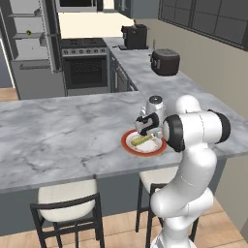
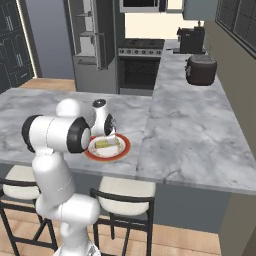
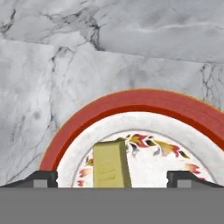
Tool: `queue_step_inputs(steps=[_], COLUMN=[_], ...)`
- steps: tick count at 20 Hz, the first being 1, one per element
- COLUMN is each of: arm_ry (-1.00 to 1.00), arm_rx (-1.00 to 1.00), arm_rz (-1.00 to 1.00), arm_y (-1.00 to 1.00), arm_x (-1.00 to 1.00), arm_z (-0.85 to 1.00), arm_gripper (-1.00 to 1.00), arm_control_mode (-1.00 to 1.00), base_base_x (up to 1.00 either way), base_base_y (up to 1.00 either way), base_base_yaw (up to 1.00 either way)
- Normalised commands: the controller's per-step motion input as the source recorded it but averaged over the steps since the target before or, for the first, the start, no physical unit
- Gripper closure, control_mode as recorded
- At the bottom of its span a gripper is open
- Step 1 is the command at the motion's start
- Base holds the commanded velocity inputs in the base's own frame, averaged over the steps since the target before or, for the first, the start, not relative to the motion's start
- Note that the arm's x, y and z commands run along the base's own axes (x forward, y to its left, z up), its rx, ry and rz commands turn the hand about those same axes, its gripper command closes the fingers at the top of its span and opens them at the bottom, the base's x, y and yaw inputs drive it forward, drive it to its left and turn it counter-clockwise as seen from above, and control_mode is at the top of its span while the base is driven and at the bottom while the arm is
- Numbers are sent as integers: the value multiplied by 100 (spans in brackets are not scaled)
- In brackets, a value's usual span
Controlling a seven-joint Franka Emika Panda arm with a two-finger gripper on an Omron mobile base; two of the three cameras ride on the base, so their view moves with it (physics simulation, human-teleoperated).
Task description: Retrieve the butter from the fridge and place it on a plate on the dining table. Then retrieve the butter knife by the fridge and place it near the plate.
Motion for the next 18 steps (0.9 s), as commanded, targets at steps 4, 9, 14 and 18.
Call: queue_step_inputs(steps=[4,9,14,18], arm_ry=[16,13,7,0], arm_rx=[8,6,-4,-7], arm_rz=[0,1,17,45], arm_y=[-1,0,0,4], arm_x=[0,-17,-3,-9], arm_z=[93,77,47,93], arm_gripper=[-100,-100,-100,-100], arm_control_mode=[-100,-100,-100,-100], base_base_x=[0,0,0,0], base_base_y=[0,0,0,0], base_base_yaw=[0,0,0,0])
